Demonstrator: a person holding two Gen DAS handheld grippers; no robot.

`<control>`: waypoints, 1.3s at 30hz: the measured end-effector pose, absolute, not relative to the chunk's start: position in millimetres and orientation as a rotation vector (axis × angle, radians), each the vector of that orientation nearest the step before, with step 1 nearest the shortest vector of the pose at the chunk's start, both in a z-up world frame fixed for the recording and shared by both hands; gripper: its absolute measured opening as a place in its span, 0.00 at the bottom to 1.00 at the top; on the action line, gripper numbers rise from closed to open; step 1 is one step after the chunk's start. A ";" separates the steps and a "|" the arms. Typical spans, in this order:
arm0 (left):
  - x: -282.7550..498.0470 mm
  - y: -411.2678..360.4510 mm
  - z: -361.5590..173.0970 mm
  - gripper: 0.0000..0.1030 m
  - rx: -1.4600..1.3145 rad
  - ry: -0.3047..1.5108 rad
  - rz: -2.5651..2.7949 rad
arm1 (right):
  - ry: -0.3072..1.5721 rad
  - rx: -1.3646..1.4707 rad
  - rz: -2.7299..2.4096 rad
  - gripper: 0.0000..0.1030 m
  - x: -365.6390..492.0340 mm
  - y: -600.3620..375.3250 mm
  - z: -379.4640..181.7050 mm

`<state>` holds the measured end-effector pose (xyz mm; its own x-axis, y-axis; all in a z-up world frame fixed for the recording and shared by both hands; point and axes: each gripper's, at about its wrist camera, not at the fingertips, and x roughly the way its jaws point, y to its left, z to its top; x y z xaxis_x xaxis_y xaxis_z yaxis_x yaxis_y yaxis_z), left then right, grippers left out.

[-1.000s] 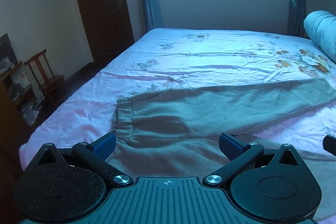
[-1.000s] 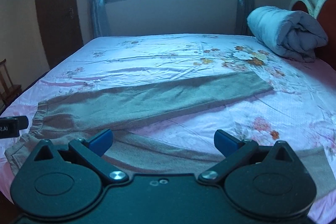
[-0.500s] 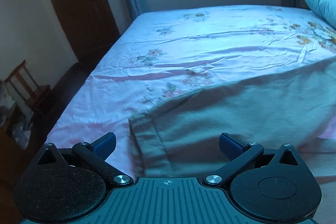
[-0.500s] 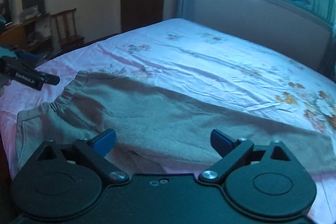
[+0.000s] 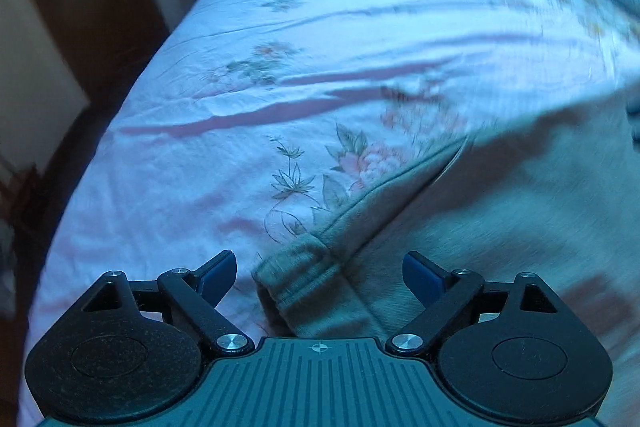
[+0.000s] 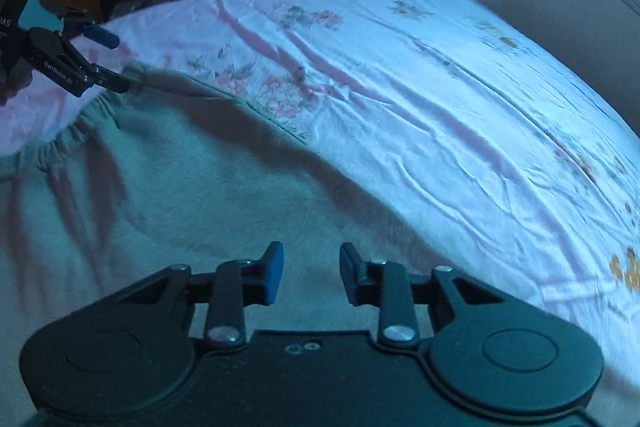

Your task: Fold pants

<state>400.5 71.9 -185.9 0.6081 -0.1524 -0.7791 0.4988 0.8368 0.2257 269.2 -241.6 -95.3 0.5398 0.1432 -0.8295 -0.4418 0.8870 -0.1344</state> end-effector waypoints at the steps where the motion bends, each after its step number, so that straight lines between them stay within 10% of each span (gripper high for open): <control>1: 405.9 70.9 -189.3 0.88 0.464 0.847 -0.412 | 0.950 -0.352 0.366 0.21 278.5 -243.4 -98.0; 8: 437.9 67.0 -219.2 0.88 0.461 0.973 -0.553 | 1.015 -0.416 0.456 0.22 337.0 -242.0 -115.1; 17: 433.3 67.2 -220.0 0.47 0.433 0.968 -0.532 | 1.079 -0.430 0.481 0.26 369.2 -243.9 -139.5; 22: 432.0 67.7 -219.2 0.42 0.443 0.964 -0.526 | 0.994 -0.437 0.456 0.65 377.1 -247.1 -130.0; 25: 431.6 66.5 -219.4 0.39 0.454 0.964 -0.523 | 1.093 -0.444 0.498 0.53 386.4 -247.4 -144.1; 29: 426.5 64.4 -217.9 0.36 0.471 0.943 -0.495 | 1.142 -0.357 0.544 0.05 391.5 -247.3 -145.2; 39: 371.1 67.5 -181.9 0.23 0.487 0.795 -0.366 | 0.904 -0.489 0.447 0.00 293.0 -220.0 -98.4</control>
